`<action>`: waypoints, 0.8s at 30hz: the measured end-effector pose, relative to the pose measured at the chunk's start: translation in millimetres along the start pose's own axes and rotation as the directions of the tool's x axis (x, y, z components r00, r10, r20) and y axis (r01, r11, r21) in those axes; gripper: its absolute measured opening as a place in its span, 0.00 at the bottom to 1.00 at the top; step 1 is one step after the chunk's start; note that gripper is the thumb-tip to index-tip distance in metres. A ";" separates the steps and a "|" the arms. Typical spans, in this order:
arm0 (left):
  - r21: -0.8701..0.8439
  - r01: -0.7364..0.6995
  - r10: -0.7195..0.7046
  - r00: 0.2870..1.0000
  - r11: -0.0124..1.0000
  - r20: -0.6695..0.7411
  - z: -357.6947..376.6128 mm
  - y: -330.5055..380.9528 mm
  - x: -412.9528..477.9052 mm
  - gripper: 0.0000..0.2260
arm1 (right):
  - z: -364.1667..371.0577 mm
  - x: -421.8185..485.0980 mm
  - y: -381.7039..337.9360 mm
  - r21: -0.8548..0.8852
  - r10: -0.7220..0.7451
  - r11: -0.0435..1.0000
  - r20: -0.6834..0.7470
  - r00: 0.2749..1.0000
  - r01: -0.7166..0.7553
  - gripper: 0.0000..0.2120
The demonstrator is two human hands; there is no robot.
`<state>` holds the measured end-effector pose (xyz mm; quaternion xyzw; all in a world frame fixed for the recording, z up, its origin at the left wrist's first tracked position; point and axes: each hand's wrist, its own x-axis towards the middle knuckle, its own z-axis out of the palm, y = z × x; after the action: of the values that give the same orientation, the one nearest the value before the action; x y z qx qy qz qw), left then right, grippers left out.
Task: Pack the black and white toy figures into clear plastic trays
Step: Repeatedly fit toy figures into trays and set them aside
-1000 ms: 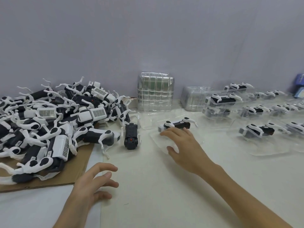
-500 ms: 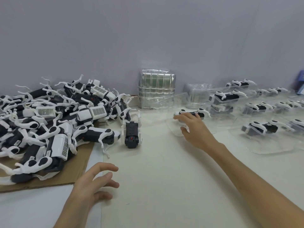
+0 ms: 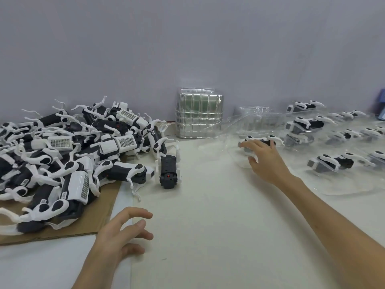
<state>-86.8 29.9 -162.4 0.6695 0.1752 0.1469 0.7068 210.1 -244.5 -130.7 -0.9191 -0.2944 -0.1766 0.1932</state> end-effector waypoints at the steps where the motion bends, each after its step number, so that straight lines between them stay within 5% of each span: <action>1: 0.006 -0.002 0.002 1.000 1.000 -0.002 0.0 -0.2 -0.4 0.10 | 0.7 0.6 2.6 -0.050 0.020 0.999 -0.016 1.000 -0.020 0.24; 13: -0.015 -0.012 0.013 0.999 1.000 0.034 1.9 4.0 -4.2 0.08 | 3.0 4.8 27.7 -0.511 0.274 0.820 -0.048 0.961 -0.259 0.29; 24: -0.009 -0.020 0.020 1.000 1.000 0.019 2.5 5.0 -5.9 0.08 | -10.6 27.3 31.0 -0.478 0.398 0.824 0.106 0.911 -0.304 0.25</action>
<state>-90.9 25.4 -157.0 0.6695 0.1611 0.1482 0.7099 247.6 -259.7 -117.4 -0.9899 -0.0882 -0.1073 -0.0271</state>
